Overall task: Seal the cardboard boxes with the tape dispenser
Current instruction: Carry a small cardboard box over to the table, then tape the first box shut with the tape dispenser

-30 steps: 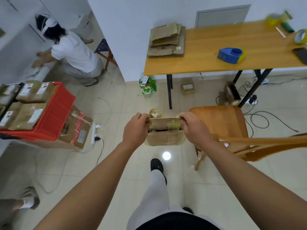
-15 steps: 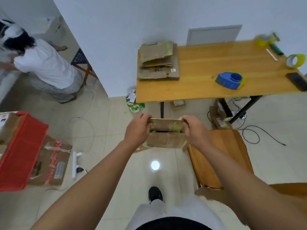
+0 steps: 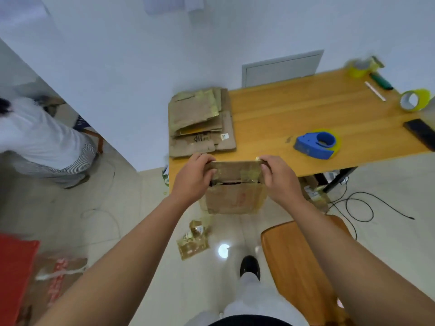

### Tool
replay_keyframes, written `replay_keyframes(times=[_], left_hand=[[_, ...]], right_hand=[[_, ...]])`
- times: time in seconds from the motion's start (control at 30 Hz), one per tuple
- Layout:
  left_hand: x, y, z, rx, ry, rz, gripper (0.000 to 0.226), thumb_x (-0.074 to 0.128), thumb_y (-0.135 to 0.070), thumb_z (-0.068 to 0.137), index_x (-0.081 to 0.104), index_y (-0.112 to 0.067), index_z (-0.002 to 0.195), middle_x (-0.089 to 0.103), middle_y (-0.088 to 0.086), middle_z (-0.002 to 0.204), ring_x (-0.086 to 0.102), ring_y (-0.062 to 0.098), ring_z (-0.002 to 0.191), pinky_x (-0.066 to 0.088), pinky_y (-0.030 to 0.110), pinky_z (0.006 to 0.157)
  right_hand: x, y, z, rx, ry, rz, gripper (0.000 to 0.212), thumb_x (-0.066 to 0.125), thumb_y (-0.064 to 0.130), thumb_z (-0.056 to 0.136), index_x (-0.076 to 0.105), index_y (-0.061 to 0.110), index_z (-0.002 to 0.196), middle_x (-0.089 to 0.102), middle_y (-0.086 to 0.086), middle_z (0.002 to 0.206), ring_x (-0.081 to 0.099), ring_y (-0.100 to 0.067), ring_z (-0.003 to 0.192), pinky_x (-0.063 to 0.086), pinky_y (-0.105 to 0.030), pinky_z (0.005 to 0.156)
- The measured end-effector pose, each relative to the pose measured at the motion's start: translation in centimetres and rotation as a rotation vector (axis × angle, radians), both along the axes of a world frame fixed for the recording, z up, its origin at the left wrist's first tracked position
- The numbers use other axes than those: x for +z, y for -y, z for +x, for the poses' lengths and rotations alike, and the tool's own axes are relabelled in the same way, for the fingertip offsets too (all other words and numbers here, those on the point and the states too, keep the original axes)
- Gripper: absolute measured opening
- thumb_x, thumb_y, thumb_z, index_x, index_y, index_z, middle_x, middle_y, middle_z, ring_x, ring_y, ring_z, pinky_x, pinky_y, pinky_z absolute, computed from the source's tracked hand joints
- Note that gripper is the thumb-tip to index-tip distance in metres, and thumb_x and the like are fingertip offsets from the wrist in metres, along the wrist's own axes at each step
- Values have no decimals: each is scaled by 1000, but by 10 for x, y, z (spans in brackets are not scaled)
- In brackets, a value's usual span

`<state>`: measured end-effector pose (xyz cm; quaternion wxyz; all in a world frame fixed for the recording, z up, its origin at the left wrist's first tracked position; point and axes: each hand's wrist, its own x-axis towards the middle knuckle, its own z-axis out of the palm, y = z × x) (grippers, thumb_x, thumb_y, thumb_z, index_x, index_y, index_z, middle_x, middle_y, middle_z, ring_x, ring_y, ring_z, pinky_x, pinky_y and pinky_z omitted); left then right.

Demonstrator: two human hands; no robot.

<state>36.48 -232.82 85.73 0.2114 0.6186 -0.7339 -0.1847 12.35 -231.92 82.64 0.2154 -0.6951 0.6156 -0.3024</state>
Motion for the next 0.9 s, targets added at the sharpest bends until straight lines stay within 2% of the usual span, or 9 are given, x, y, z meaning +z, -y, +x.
replay_keyframes(times=[0.07, 0.17, 0.33, 0.47, 0.67, 0.9], left_hand=[[6, 31, -6, 14, -12, -19, 21, 61, -25, 96, 60, -25, 117, 52, -11, 106, 48, 9, 91, 38, 24, 70], [12, 67, -15, 33, -38, -45, 23, 62, -25, 96, 61, -23, 118, 50, -13, 104, 49, 9, 92, 38, 26, 73], [20, 118, -27, -7, -57, -57, 25, 61, -25, 97, 61, -19, 121, 54, -8, 107, 52, 11, 94, 42, 27, 76], [23, 163, -35, -68, -76, -49, 23, 60, -26, 97, 62, -20, 120, 59, -4, 110, 54, 14, 96, 46, 31, 78], [22, 234, -50, -173, -103, -63, 24, 61, -28, 97, 61, -21, 120, 58, -7, 107, 49, 7, 92, 38, 21, 77], [13, 288, -67, -278, -144, -69, 26, 59, -29, 97, 61, -21, 122, 53, -9, 110, 52, 10, 98, 41, 26, 80]], right_hand=[[7, 34, -6, 5, 5, -46, 28, 45, 13, 104, 59, 9, 129, 61, -8, 115, 58, -25, 101, 44, -35, 75], [14, 77, -13, -2, 5, -87, 28, 45, 12, 104, 60, 9, 127, 61, -8, 117, 57, -25, 102, 41, -33, 75], [20, 126, -23, -28, 9, -119, 28, 46, 8, 103, 61, 7, 127, 60, -11, 114, 57, -29, 100, 44, -38, 76], [26, 159, -32, -78, -6, -134, 28, 47, 6, 102, 60, 5, 126, 59, -12, 113, 55, -28, 100, 37, -30, 74], [43, 203, -42, -206, -33, -154, 27, 48, 3, 101, 62, 3, 124, 59, -15, 114, 55, -31, 102, 44, -38, 80], [39, 232, -50, -331, -81, -163, 26, 48, 2, 101, 61, 1, 123, 61, -15, 112, 55, -34, 103, 44, -41, 86]])
